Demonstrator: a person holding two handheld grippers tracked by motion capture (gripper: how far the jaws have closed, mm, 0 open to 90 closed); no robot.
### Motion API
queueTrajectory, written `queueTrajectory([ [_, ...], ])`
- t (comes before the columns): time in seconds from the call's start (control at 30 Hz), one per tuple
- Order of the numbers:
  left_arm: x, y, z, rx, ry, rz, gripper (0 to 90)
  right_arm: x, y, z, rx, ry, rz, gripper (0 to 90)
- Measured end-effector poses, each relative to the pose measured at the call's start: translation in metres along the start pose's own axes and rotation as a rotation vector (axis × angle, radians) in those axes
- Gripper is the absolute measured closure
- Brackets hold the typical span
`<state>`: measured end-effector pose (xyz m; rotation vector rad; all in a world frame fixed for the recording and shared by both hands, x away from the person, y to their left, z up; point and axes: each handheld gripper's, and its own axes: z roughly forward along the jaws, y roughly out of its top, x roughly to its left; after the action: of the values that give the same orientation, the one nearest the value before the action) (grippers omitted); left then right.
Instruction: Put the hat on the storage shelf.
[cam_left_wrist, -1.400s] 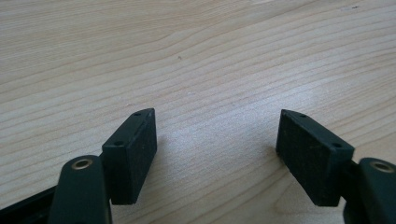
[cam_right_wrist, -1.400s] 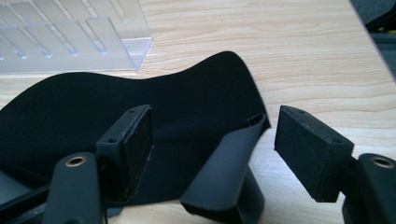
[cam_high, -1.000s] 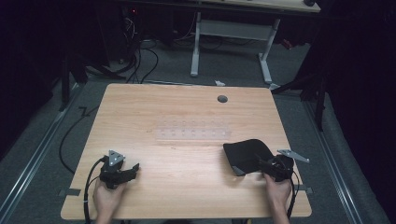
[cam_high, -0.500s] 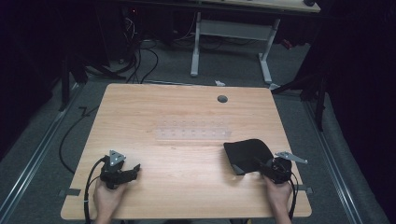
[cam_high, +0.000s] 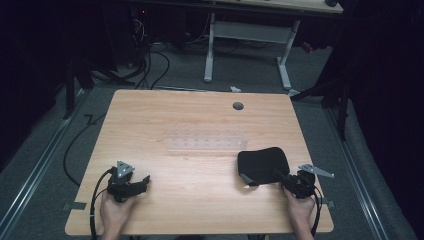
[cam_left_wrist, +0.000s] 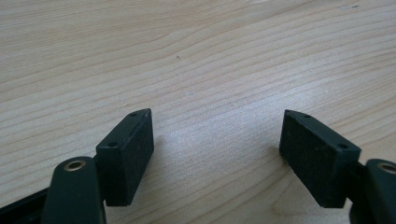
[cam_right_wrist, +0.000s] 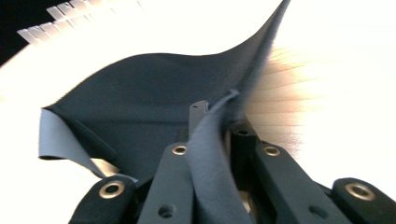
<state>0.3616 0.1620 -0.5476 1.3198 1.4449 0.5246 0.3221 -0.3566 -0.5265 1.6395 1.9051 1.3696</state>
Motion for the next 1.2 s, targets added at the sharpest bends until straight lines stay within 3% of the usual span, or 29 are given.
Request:
queueTrajectory([
  [0.23, 0.000, 0.000, 0.000, -0.002, 0.006, -0.002, 25.8, 0.007, 0.002, -0.007, 0.005, -0.012, -0.036, 85.0],
  [0.37, 0.001, 0.001, 0.002, -0.007, 0.035, -0.011, 20.8, 0.013, 0.003, -0.013, -0.015, -0.014, -0.052, 85.2],
  [0.53, 0.001, 0.001, 0.003, -0.006, 0.037, -0.010, 19.8, 0.017, 0.006, -0.013, 0.002, -0.016, -0.076, 85.2],
  [0.87, 0.001, 0.001, 0.003, -0.008, 0.047, -0.014, 19.4, 0.034, 0.009, -0.027, -0.017, 0.012, -0.103, 85.2],
  [1.1, -0.001, -0.001, 0.002, 0.015, 0.011, 0.005, 15.2, 0.050, 0.011, -0.030, -0.010, 0.038, -0.105, 85.3],
  [1.13, -0.002, -0.002, 0.001, 0.024, -0.005, 0.014, 15.3, 0.058, 0.010, -0.030, -0.004, 0.044, -0.124, 85.2],
  [1.2, -0.003, -0.002, 0.001, 0.022, -0.012, 0.013, 15.7, 0.061, 0.010, -0.030, -0.004, 0.047, -0.131, 85.2],
])
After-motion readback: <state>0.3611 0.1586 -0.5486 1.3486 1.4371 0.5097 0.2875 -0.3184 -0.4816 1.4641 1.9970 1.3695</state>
